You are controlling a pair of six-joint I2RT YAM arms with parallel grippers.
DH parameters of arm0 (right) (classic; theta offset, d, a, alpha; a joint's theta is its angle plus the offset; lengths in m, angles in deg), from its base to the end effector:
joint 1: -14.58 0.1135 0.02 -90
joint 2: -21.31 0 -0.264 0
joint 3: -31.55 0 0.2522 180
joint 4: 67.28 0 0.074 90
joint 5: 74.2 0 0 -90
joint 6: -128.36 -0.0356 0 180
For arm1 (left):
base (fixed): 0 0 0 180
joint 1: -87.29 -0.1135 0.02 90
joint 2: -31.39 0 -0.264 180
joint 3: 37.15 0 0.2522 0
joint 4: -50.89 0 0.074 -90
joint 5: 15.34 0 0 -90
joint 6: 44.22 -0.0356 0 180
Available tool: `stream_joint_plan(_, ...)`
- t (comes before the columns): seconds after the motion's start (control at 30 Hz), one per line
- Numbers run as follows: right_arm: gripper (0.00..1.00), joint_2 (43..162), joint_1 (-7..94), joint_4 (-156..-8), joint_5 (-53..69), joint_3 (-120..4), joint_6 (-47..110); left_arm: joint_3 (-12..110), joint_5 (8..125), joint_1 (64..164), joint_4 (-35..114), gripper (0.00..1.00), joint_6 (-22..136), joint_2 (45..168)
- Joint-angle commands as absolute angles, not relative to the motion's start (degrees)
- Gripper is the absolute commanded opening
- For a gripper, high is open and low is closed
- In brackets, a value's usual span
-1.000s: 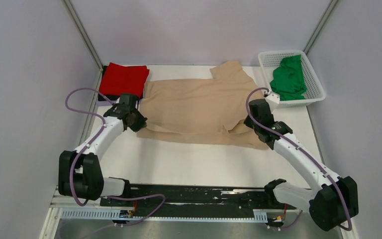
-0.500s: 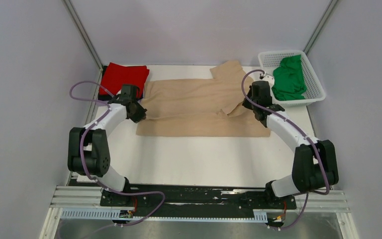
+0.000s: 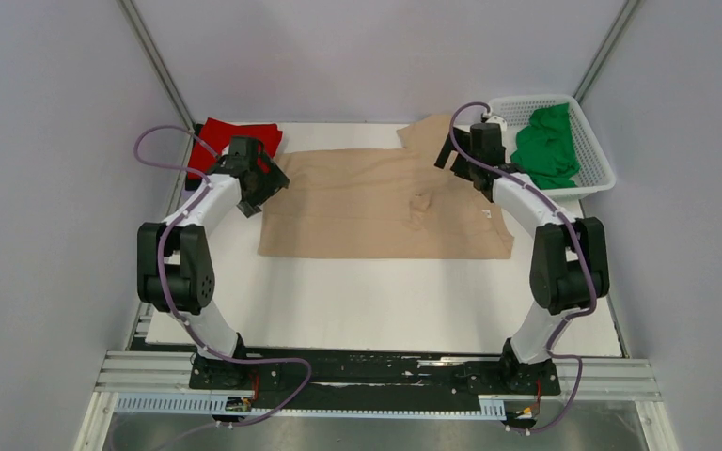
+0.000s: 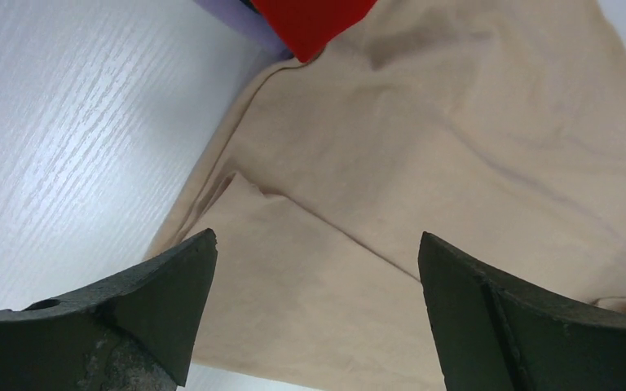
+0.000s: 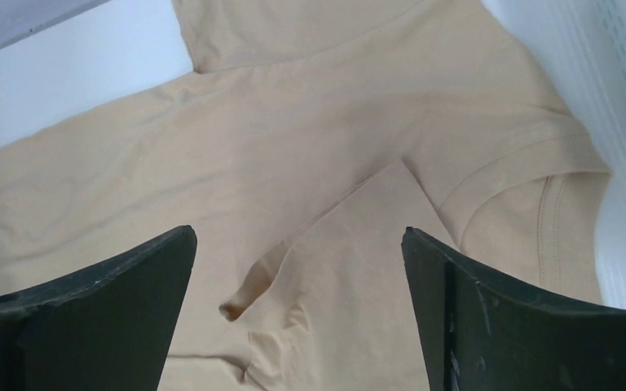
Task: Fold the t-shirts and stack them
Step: Fold the flattened tshirt in 1/3 of the way
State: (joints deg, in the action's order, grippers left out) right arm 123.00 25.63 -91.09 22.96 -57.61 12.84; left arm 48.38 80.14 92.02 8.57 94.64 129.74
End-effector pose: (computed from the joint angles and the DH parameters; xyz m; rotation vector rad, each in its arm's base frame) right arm 0.4010 0.0738 0.2525 0.3472 2.1805 0.2191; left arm 0.3658 -0.0269 0.2289 -0.9916 2.3446 -0.2515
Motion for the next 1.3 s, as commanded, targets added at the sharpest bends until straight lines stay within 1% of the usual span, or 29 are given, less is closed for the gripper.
stream_joint_plan(0.0,1.0,116.89,25.52,-93.97,19.18,-50.93,11.31,49.16,78.18,91.6,7.14,1.0,90.95,125.07)
stream_joint_plan(0.1,1.0,114.22,25.48,-93.88,14.66,-44.57,10.67,45.29,72.49,91.91,9.76,1.0,90.62,124.34)
stream_joint_plan(0.2,1.0,114.14,25.4,-93.88,13.62,-40.23,9.25,42.33,68.03,92.9,13.52,1.0,90.75,125.88)
stream_joint_plan(0.3,1.0,115.39,24.78,-93.98,14.21,-38.0,7.61,41.31,66.36,94.35,17.13,1.0,90.12,130.36)
stream_joint_plan(0.43,1.0,116.74,24.05,-97.97,17.72,-36.4,5.82,42.01,65.2,94.47,15.28,1.0,89.33,136.44)
stream_joint_plan(0.53,1.0,116.48,23.92,-102.04,17.61,-34.44,4.77,38.51,65.08,94.58,16.18,1.0,89.41,136.45)
stream_joint_plan(0.6,0.98,115.82,23.95,-105.62,16.77,-33.15,4.5,35.89,65.53,94.58,15.97,1.0,89.19,135.19)
stream_joint_plan(0.8,0.96,110.16,23.97,-117.01,11.52,-27.13,1.97,28.68,66.02,94.69,14.91,1.0,88.65,128.11)
stream_joint_plan(0.9,0.97,104.22,24.06,-122.12,10.47,-23.25,-0.36,25.22,65.58,95.32,13.56,1.0,88.71,124.79)
stream_joint_plan(1.03,1.0,96.64,24.04,-128.8,11.55,-20.45,-3.28,20.04,67.96,96.85,10.18,1.0,90.29,118.47)
stream_joint_plan(1.17,1.0,91.53,24.43,-130.69,8.96,-19.45,-5.69,14.8,67.99,97.33,7.29,1.0,92.06,111.95)
stream_joint_plan(1.27,1.0,89.65,24.49,-131.68,10.88,-19.39,-7.07,12.26,67.91,97.52,5.82,1.0,92.92,106.91)
